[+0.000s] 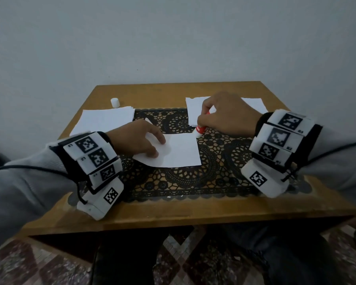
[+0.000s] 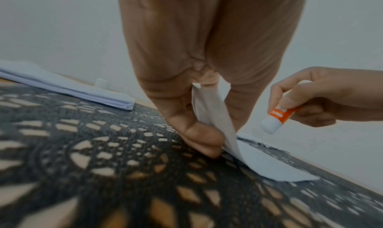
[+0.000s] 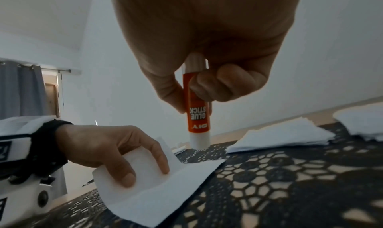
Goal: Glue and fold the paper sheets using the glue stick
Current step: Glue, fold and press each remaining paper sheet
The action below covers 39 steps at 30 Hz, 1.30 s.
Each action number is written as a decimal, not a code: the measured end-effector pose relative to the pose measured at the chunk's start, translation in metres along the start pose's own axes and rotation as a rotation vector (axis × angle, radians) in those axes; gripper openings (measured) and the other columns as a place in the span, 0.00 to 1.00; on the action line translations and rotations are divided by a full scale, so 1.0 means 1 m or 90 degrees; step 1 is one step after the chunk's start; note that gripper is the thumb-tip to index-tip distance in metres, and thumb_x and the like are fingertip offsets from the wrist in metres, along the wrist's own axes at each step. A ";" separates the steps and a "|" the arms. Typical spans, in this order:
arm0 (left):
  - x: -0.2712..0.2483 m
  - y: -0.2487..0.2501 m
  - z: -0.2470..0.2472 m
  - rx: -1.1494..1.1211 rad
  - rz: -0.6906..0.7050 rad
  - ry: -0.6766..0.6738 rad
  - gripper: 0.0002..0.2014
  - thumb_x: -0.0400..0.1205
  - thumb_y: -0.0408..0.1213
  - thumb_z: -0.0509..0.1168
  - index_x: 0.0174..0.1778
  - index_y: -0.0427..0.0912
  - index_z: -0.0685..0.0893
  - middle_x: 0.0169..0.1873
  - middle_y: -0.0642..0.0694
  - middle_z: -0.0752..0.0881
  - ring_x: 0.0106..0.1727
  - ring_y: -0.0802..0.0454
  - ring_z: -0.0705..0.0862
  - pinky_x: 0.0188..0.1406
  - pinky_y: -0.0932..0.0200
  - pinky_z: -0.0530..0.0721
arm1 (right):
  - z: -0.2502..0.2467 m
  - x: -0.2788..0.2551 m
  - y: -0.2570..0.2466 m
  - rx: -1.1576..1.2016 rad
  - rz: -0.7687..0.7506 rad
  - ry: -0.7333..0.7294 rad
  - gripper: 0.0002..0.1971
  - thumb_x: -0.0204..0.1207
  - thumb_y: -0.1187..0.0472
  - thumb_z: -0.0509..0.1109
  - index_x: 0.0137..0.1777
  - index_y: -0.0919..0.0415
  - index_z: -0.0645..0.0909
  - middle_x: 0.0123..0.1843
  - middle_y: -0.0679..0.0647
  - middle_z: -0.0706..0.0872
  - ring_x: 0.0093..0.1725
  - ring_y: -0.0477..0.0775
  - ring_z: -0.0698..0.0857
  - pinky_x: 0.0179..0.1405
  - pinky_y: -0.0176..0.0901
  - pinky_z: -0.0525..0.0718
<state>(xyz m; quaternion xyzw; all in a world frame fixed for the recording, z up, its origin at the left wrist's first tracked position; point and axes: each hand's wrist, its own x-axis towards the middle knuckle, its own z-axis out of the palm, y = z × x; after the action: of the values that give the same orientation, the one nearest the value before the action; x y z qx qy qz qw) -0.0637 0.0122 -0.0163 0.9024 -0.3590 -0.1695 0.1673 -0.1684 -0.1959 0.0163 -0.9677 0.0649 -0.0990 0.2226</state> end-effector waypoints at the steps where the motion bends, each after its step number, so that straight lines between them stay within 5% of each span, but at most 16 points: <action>1: 0.000 -0.001 0.001 0.006 0.000 0.004 0.17 0.72 0.38 0.77 0.56 0.55 0.88 0.69 0.52 0.77 0.65 0.53 0.75 0.64 0.58 0.70 | 0.003 0.001 -0.002 0.003 0.002 -0.005 0.10 0.72 0.53 0.71 0.32 0.55 0.82 0.37 0.50 0.82 0.35 0.47 0.76 0.31 0.41 0.70; 6: 0.001 -0.001 0.004 0.019 0.006 0.012 0.17 0.72 0.39 0.77 0.56 0.56 0.87 0.69 0.51 0.77 0.66 0.52 0.75 0.61 0.59 0.69 | 0.018 0.011 -0.009 -0.029 0.006 -0.025 0.09 0.73 0.54 0.72 0.39 0.59 0.85 0.38 0.51 0.83 0.39 0.50 0.80 0.36 0.44 0.77; 10: -0.001 0.002 0.006 0.021 0.007 0.015 0.19 0.72 0.44 0.77 0.58 0.58 0.85 0.68 0.53 0.78 0.66 0.52 0.75 0.64 0.58 0.70 | 0.028 0.016 -0.012 -0.060 0.014 -0.044 0.10 0.74 0.54 0.71 0.42 0.62 0.85 0.49 0.54 0.86 0.29 0.44 0.74 0.26 0.38 0.66; 14: -0.004 0.006 0.004 0.024 0.005 0.007 0.24 0.72 0.44 0.77 0.65 0.59 0.83 0.70 0.54 0.78 0.68 0.53 0.75 0.62 0.63 0.67 | 0.027 0.017 -0.014 -0.070 0.011 -0.057 0.10 0.74 0.55 0.72 0.40 0.62 0.84 0.50 0.57 0.86 0.27 0.44 0.74 0.25 0.37 0.67; 21: -0.004 0.012 0.005 0.058 0.007 0.002 0.24 0.73 0.43 0.76 0.66 0.56 0.83 0.72 0.54 0.77 0.71 0.50 0.73 0.66 0.60 0.67 | 0.024 0.009 -0.017 -0.064 0.005 -0.087 0.13 0.73 0.54 0.72 0.40 0.65 0.85 0.37 0.55 0.84 0.27 0.45 0.74 0.25 0.37 0.69; 32: -0.007 0.011 0.007 0.103 0.007 0.009 0.24 0.73 0.48 0.75 0.66 0.57 0.81 0.72 0.52 0.77 0.71 0.49 0.74 0.72 0.53 0.71 | 0.015 -0.023 -0.014 -0.018 -0.028 -0.178 0.08 0.72 0.54 0.74 0.39 0.59 0.86 0.41 0.53 0.88 0.34 0.48 0.81 0.34 0.43 0.79; 36: -0.012 0.010 0.007 0.122 0.018 0.029 0.24 0.73 0.51 0.75 0.66 0.56 0.81 0.70 0.51 0.79 0.69 0.49 0.75 0.68 0.53 0.72 | -0.013 -0.027 -0.006 0.072 0.005 -0.319 0.05 0.73 0.62 0.75 0.45 0.61 0.84 0.34 0.54 0.90 0.28 0.48 0.84 0.27 0.40 0.79; 39: -0.011 0.009 0.006 0.126 0.023 0.029 0.24 0.73 0.51 0.75 0.65 0.55 0.81 0.68 0.51 0.79 0.66 0.50 0.76 0.65 0.55 0.73 | -0.038 -0.021 0.010 0.125 0.021 -0.299 0.08 0.72 0.66 0.76 0.49 0.61 0.81 0.39 0.57 0.92 0.34 0.50 0.86 0.34 0.43 0.83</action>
<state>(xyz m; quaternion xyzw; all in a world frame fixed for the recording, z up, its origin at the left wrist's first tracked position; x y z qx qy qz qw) -0.0796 0.0125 -0.0160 0.9115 -0.3864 -0.1098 0.0884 -0.1982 -0.2174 0.0421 -0.9366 0.0173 0.1262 0.3264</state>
